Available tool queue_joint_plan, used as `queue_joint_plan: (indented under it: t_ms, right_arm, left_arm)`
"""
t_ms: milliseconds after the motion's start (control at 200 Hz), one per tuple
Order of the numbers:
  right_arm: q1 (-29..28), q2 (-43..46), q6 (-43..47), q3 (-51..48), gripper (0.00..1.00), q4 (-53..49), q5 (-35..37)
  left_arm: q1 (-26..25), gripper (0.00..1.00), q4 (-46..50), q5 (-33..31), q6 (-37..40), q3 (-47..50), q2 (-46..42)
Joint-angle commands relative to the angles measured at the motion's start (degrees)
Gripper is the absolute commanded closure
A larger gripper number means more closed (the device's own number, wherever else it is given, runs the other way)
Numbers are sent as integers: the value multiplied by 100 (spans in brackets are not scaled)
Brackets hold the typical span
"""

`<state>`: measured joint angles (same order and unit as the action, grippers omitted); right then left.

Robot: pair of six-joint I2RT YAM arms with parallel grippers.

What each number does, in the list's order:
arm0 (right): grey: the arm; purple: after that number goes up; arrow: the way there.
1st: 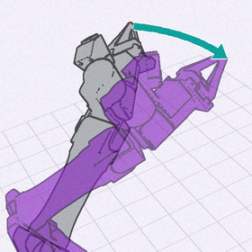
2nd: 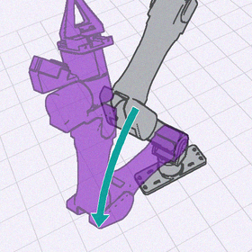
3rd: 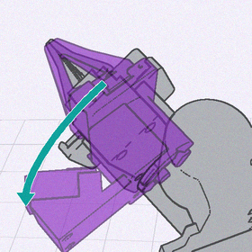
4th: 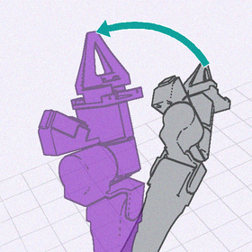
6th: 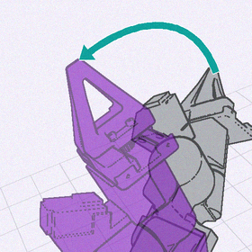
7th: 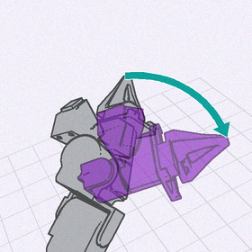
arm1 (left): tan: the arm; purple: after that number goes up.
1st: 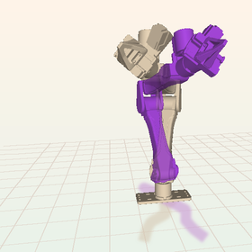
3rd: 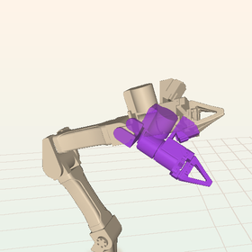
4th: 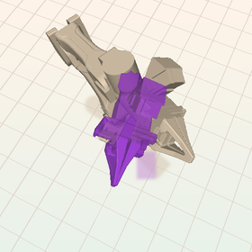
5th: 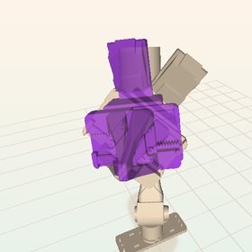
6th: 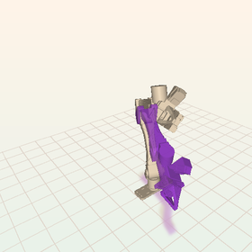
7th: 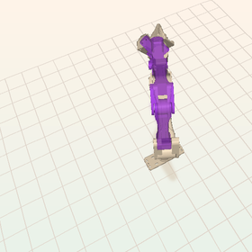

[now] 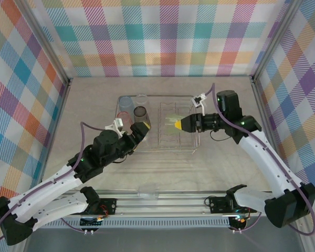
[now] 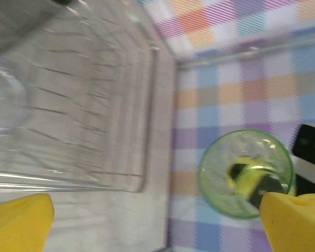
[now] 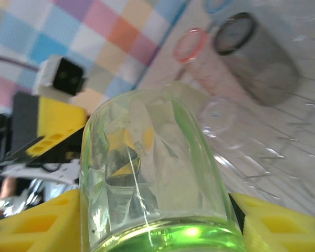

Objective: Load the cups into the dish rack

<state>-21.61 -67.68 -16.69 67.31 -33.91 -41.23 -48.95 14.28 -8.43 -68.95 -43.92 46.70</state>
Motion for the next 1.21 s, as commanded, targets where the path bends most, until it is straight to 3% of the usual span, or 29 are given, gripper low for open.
queue_joint_plan:
  t_ms: [0,260,535,1200]
  right_arm:
    - [82,-379,406,586,100,-1144,1329]
    - [96,-1277,611,1756,100,-2162,3174]
    - [97,-2509,918,2995,100,-2959,3972]
    - [-496,-5501,1747,5880,100,-4046,5344]
  left_arm:
    - [28,0,1717,-868,328,-390,-29]
    - [30,0,2454,-1374,1055,-708,-6]
    - [34,0,2867,-1452,1742,-1082,429]
    - [34,0,3031,-1755,2035,-948,379]
